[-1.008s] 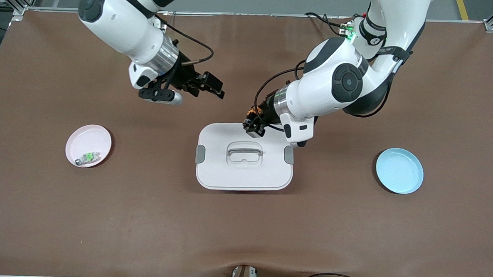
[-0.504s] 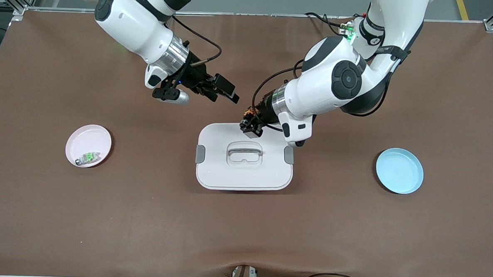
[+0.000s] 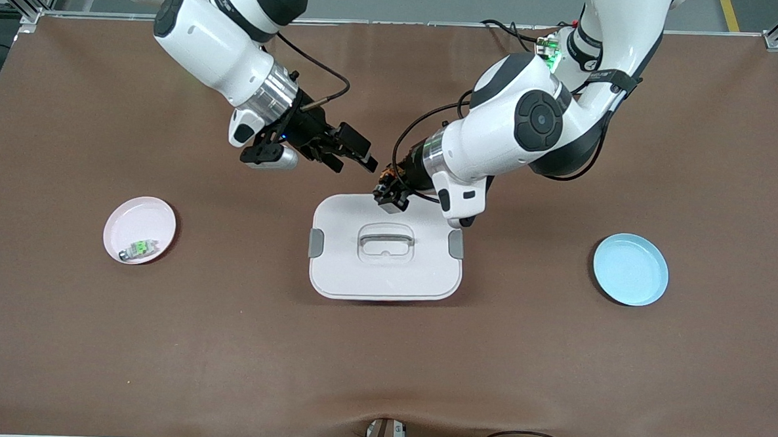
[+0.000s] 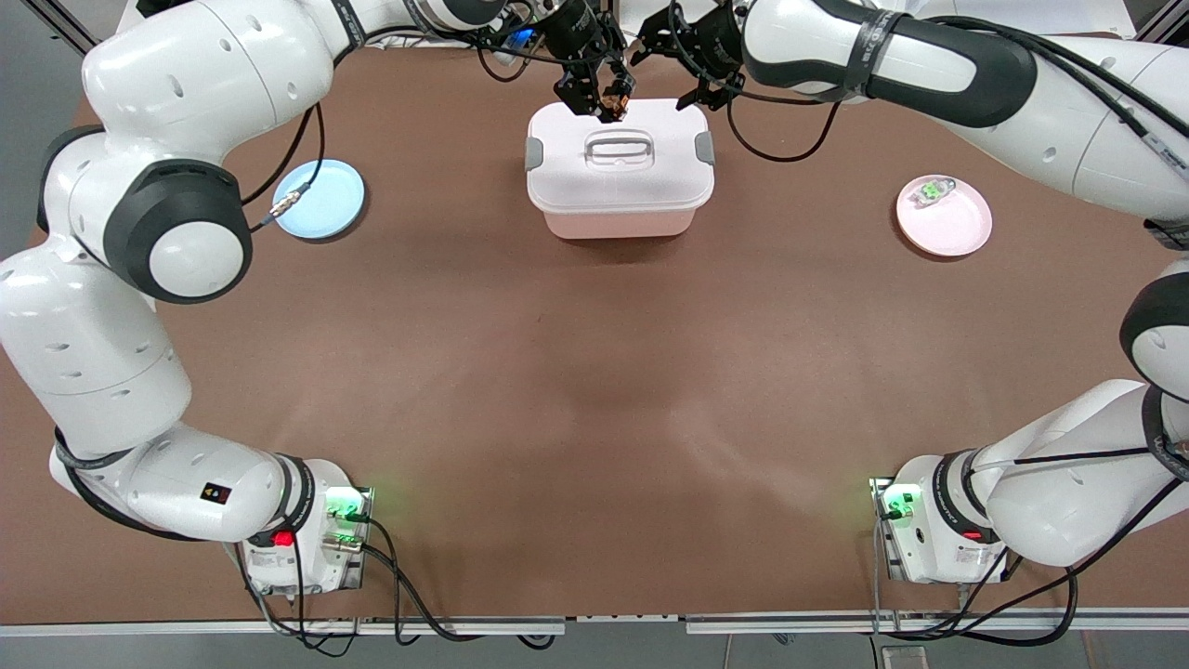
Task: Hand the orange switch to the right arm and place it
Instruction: 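Grasp the orange switch with the right gripper above the white box, then open the left gripper and withdraw it while the right gripper holds, then carry the orange switch with the right gripper to the white plate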
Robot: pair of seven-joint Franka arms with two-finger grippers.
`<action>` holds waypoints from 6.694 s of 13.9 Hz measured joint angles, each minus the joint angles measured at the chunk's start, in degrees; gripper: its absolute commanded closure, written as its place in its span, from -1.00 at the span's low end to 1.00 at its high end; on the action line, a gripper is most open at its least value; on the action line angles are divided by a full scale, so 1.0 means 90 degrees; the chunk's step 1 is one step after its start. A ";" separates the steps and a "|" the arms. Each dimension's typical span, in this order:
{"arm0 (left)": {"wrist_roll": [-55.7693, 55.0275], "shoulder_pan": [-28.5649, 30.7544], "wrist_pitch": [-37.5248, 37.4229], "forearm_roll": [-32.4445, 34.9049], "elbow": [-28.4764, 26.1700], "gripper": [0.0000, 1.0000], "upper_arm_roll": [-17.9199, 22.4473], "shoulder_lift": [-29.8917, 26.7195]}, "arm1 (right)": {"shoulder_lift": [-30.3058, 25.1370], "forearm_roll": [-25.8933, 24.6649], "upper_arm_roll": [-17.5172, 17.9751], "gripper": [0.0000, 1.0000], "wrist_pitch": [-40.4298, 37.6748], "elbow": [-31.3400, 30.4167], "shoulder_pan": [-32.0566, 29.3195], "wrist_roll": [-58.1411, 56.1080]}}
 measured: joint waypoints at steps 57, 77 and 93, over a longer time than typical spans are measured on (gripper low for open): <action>-0.0017 0.0852 -0.0141 0.0018 0.0205 -1.00 0.0089 -0.0103 | 0.0993 0.1307 -0.0116 1.00 -0.0138 0.0678 0.0198 -0.2133; 0.5387 0.3445 -0.2281 0.2910 0.0315 -1.00 0.0125 -0.0825 | -0.0831 -0.5107 -0.0255 1.00 -0.4581 0.0580 -0.2828 -0.9304; 0.9136 0.3519 -0.3230 0.3326 0.0192 -1.00 0.0294 -0.1861 | -0.0776 -0.5616 -0.0279 1.00 -0.0446 -0.2289 -0.4556 -1.2135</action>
